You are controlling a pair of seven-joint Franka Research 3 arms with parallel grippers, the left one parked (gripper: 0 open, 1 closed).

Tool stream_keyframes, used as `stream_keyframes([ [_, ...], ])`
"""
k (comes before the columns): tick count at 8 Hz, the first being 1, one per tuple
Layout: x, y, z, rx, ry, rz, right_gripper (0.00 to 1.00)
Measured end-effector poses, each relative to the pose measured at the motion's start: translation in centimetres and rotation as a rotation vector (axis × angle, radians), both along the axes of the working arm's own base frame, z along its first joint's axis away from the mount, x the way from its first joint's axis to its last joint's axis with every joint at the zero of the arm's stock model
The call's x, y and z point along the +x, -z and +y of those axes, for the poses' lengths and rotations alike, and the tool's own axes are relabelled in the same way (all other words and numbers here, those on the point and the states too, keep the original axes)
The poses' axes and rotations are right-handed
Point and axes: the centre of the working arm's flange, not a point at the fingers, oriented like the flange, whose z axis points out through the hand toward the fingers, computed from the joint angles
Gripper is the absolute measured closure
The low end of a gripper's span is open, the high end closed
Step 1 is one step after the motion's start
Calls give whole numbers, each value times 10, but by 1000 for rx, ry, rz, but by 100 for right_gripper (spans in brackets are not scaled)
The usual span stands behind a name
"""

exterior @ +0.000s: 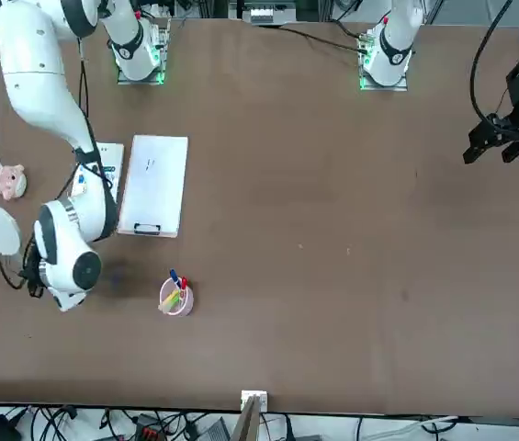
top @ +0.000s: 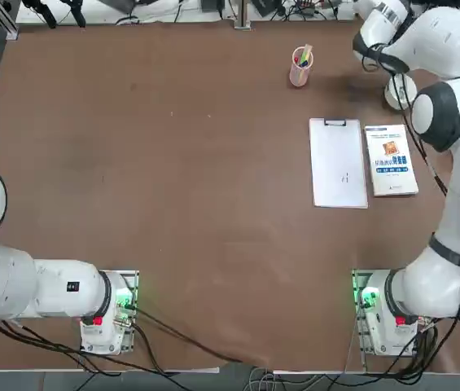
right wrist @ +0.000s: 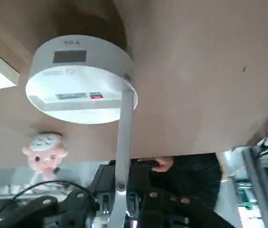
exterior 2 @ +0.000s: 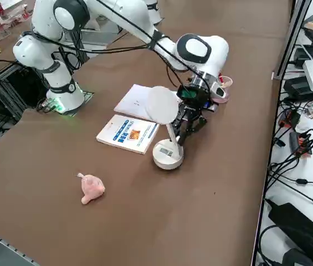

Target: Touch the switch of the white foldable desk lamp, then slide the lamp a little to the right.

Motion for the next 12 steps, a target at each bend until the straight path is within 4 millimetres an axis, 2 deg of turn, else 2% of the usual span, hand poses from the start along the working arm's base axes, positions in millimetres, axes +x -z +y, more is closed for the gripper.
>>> stream_keyframes([
  [3, -19, -4, -51, -7, 254, -33, 84],
  [6, -32, -1, -70, -12, 433, -87, 84],
  [9, -29, -17, -99, 12, 518, -151, 84],
  [12, -30, -17, -109, 18, 569, -182, 84],
])
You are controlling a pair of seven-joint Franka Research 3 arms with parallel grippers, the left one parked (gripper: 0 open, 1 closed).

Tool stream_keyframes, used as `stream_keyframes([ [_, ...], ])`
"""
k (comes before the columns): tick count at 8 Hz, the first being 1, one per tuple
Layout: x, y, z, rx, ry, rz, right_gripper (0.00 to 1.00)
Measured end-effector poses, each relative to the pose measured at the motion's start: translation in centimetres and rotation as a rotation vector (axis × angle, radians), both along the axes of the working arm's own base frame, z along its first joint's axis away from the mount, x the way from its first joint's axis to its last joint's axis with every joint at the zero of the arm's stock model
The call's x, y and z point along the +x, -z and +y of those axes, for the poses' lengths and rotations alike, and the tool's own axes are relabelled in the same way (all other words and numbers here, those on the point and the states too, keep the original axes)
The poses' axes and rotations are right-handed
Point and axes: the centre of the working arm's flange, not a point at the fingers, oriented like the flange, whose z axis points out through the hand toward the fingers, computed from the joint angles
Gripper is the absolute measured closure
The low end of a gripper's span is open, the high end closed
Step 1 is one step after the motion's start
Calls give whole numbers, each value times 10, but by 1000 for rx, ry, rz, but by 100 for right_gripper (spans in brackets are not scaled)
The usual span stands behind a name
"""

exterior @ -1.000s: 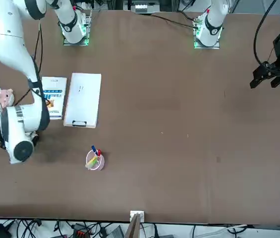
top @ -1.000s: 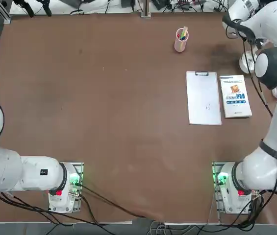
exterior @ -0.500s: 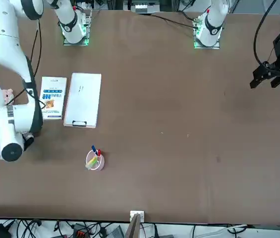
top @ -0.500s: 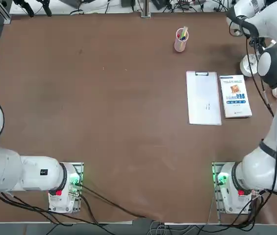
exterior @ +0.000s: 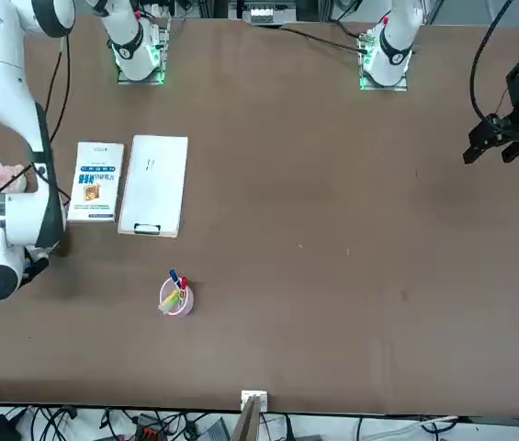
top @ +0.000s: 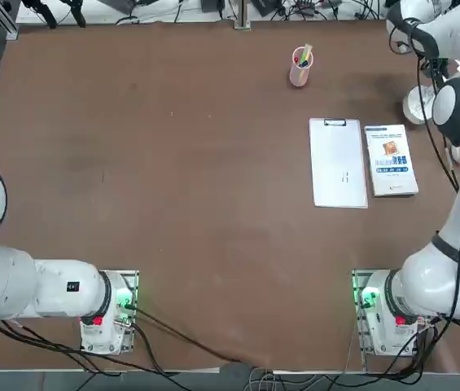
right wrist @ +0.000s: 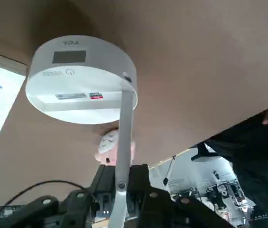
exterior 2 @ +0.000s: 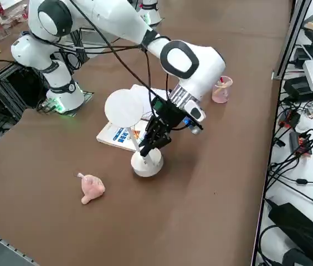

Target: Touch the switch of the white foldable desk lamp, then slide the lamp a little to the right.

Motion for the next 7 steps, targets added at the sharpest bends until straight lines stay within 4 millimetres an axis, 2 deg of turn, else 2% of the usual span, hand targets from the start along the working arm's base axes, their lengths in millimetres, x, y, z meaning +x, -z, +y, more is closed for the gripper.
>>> stream_keyframes([
  [7, 3, 24, -4, -4, 8, -28, 84],
])
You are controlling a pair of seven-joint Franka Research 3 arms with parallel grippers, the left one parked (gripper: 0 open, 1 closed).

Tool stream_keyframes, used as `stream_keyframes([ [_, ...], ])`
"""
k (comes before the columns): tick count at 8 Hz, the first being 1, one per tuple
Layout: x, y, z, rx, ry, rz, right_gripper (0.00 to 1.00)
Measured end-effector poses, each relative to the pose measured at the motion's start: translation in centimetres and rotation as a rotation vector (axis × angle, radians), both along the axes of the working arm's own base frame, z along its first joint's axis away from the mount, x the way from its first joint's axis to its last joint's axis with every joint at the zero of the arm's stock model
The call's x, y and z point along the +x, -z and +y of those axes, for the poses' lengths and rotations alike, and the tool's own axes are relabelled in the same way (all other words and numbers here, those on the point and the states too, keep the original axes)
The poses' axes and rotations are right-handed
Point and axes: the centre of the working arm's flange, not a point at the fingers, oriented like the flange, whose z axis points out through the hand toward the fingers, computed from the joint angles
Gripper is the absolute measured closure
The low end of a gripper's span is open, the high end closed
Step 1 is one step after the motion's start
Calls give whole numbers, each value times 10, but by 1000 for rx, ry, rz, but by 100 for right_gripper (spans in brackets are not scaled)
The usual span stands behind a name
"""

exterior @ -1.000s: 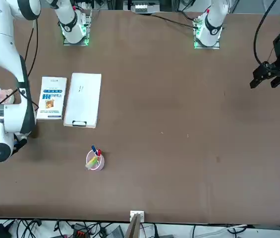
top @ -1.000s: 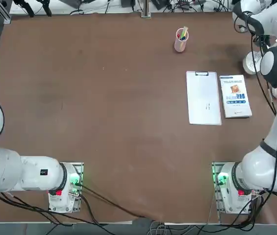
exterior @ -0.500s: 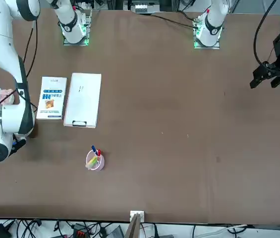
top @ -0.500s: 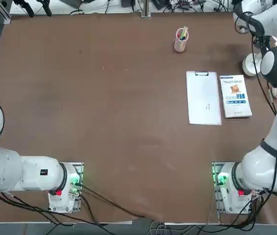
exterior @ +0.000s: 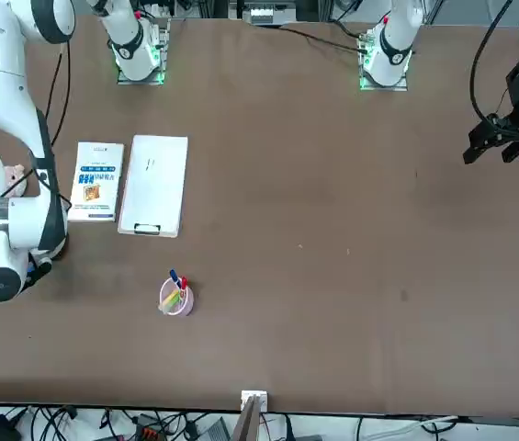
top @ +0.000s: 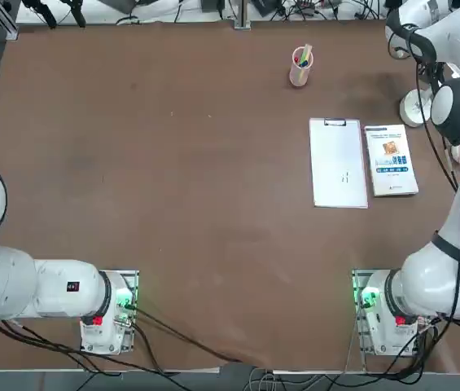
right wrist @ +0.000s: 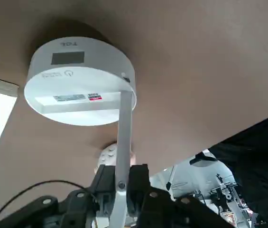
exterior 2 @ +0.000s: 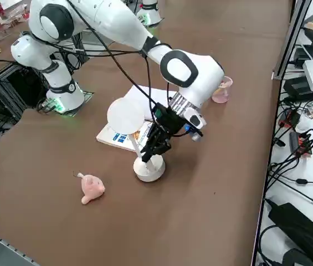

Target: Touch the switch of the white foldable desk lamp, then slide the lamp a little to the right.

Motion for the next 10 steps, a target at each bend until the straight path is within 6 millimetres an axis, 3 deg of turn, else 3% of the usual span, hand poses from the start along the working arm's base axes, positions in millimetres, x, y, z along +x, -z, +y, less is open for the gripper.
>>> stream_keyframes([
  [1, 0, 0, 0, -1, 2, -2, 82],
  [4, 3, 0, 2, 1, -5, -19, 33],
  [6, 7, -1, 6, 7, -20, -45, 30],
  [7, 11, -5, 11, 9, -30, -61, 19],
  [8, 18, -13, 24, 10, -51, -82, 7],
  [10, 35, -35, 80, 13, -127, -129, 0],
])
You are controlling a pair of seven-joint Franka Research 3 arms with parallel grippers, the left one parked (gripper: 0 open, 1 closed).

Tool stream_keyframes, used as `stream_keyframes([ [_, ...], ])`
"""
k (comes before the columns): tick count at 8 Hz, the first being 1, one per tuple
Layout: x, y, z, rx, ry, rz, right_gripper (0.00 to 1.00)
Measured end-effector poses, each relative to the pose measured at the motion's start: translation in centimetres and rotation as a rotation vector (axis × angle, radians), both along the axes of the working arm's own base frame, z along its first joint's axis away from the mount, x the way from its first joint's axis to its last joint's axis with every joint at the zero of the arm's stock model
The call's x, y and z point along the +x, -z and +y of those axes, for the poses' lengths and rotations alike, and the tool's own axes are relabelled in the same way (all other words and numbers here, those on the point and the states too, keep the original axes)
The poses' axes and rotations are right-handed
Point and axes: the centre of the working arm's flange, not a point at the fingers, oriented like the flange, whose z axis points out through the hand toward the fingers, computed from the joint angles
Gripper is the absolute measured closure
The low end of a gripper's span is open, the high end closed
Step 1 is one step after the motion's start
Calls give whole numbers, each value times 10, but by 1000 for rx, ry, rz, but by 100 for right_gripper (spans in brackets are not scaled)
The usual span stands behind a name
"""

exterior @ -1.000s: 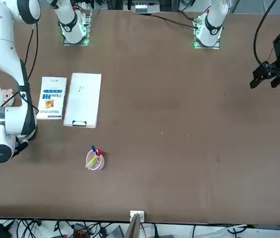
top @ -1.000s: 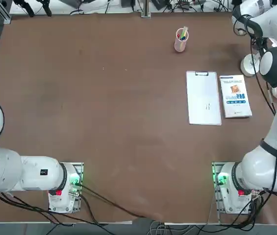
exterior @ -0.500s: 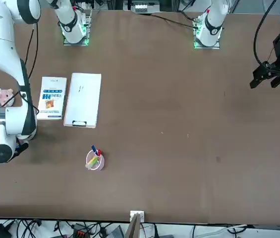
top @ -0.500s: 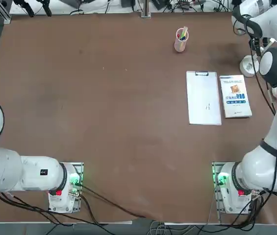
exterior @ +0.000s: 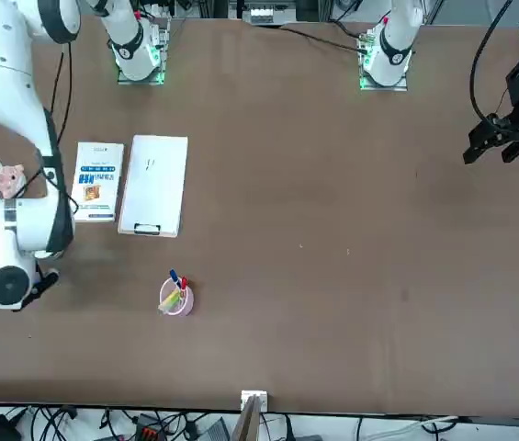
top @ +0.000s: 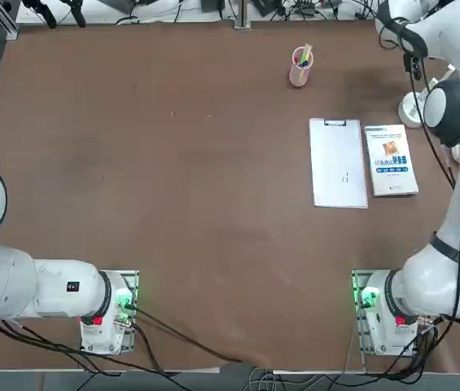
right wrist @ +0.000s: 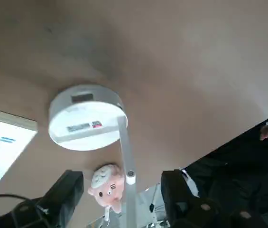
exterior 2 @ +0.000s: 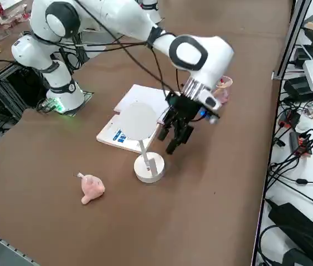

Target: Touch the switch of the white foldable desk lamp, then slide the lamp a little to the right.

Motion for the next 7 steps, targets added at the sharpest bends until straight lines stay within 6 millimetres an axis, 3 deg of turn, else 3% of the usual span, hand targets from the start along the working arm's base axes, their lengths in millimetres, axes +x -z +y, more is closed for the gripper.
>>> stream_keyframes([
  [1, 6, -17, 32, 0, -43, -28, 1],
  [3, 2, -73, 101, -8, -98, -65, 0],
  [5, -31, -158, 156, 74, -50, -86, 0],
  [7, -81, -249, 177, 196, 86, -149, 0],
])
